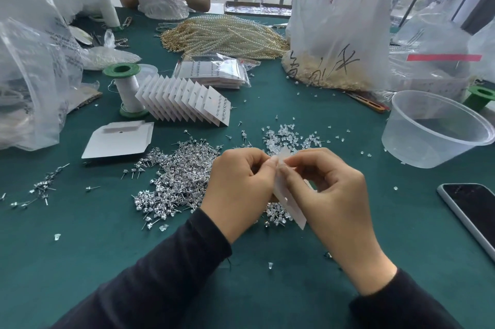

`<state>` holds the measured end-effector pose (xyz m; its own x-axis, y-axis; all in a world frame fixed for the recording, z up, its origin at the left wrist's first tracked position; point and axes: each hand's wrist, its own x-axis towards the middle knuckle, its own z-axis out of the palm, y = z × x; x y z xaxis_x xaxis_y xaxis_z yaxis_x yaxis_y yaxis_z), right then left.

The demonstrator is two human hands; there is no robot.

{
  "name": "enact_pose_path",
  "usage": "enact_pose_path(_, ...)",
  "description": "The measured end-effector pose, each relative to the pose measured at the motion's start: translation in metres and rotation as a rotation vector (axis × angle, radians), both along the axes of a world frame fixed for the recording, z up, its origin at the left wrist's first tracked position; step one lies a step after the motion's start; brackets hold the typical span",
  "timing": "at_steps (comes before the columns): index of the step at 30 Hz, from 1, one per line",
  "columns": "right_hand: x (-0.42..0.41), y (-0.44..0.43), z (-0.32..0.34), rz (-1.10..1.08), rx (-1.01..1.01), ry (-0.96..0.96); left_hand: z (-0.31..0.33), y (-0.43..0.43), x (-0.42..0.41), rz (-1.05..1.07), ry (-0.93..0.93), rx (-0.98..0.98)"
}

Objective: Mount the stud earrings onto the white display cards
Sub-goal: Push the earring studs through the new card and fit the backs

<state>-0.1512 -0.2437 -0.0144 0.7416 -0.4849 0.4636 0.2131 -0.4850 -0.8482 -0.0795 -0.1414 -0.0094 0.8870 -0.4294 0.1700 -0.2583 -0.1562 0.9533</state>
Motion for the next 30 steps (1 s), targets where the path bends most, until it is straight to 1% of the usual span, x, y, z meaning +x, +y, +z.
enact_pose_path(5,0.000,0.001,0.000,-0.037,-0.073,-0.014,-0.002,-0.001,-0.001,0.039,-0.097,0.054)
enact_pose_path(9,0.000,0.004,-0.001,-0.081,-0.192,-0.030,0.000,-0.002,-0.004,0.058,-0.136,0.062)
enact_pose_path(13,0.000,0.005,-0.001,-0.086,-0.215,-0.066,0.004,0.000,-0.007,0.097,-0.226,0.109)
enact_pose_path(19,0.001,0.006,-0.003,-0.058,-0.219,-0.056,0.007,0.001,-0.008,0.091,-0.172,0.051)
enact_pose_path(25,0.003,0.008,-0.007,-0.044,-0.228,-0.090,0.007,0.003,-0.010,0.074,-0.184,0.074)
enact_pose_path(27,0.003,0.008,-0.007,-0.036,-0.229,-0.097,0.008,0.003,-0.011,0.059,-0.158,0.060)
enact_pose_path(28,0.002,0.007,-0.006,-0.039,-0.230,-0.105,0.010,0.003,-0.010,0.019,-0.113,0.021)
enact_pose_path(30,0.001,0.001,-0.003,-0.060,-0.197,-0.114,0.018,0.005,-0.007,-0.131,-0.017,-0.064)
